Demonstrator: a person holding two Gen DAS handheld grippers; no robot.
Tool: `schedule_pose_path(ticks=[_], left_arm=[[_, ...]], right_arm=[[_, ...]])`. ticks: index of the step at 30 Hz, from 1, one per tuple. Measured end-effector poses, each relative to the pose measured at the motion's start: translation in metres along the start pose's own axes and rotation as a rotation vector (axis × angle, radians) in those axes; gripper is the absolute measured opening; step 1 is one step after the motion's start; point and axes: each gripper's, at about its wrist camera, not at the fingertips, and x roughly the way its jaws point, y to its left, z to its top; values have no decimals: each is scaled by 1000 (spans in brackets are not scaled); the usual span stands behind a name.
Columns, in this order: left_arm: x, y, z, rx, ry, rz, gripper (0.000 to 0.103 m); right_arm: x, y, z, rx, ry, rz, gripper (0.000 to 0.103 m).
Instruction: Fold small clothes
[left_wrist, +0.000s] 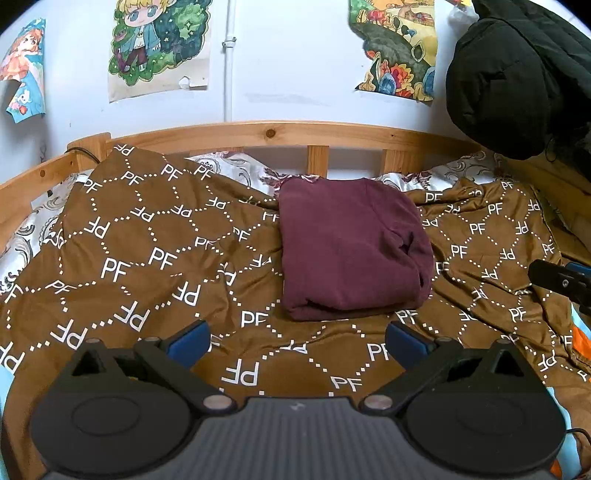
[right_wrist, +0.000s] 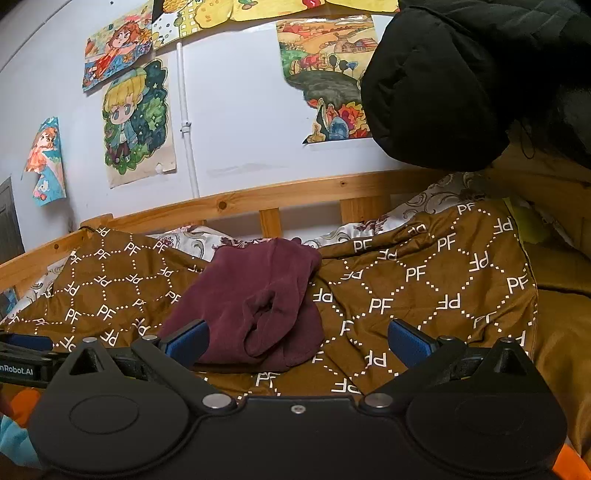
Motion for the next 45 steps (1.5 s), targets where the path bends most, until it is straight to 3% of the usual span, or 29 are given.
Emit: schedule_pose_path(ticks=[10, 15, 45], left_arm=[[0, 0, -1, 0, 0, 1, 102], [0, -3, 2, 19, 3, 62, 102], [-2, 0, 3, 19, -18, 29, 102]], right_arm=[[0, 0, 0, 1, -1, -1, 102], [0, 0, 0, 1, 0, -1, 102], [1, 2, -3, -5, 4, 2, 102]])
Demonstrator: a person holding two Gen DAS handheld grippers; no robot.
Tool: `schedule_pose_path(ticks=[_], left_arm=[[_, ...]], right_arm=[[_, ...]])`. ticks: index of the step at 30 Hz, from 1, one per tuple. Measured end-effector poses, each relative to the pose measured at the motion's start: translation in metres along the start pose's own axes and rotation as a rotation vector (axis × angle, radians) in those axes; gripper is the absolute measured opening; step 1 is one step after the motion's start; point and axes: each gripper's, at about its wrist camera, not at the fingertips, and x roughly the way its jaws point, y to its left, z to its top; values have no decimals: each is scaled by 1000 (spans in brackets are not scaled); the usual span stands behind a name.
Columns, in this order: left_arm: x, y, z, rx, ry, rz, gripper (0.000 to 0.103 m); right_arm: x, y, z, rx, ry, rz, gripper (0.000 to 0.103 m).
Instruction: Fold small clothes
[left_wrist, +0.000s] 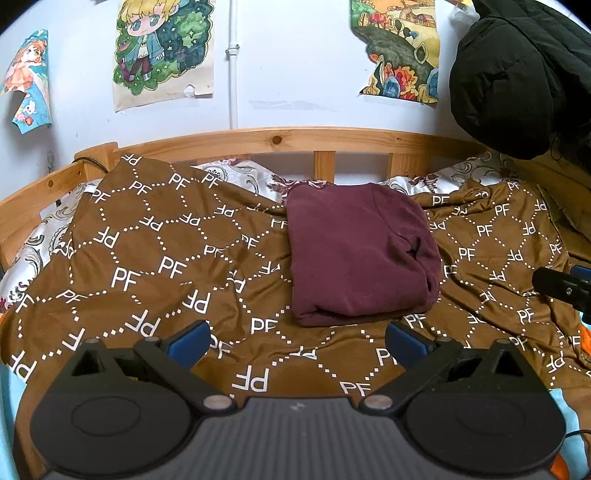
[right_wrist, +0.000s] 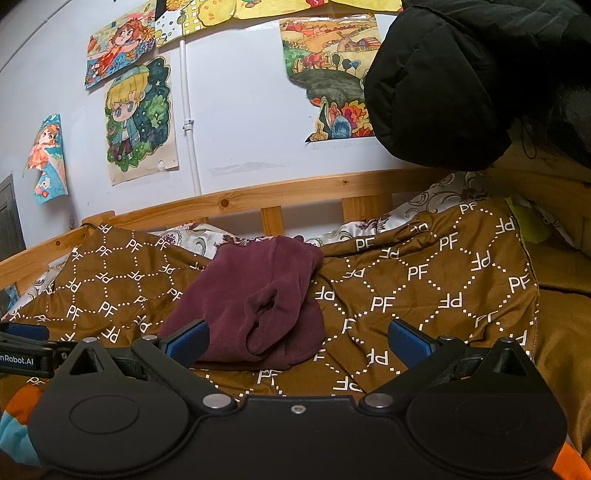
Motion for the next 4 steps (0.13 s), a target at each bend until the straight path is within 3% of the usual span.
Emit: schedule_pose_path(ticks=[4], left_arm=[[0, 0, 0, 2, 0, -3, 102]], right_arm=[[0, 0, 0, -1, 0, 0, 102]])
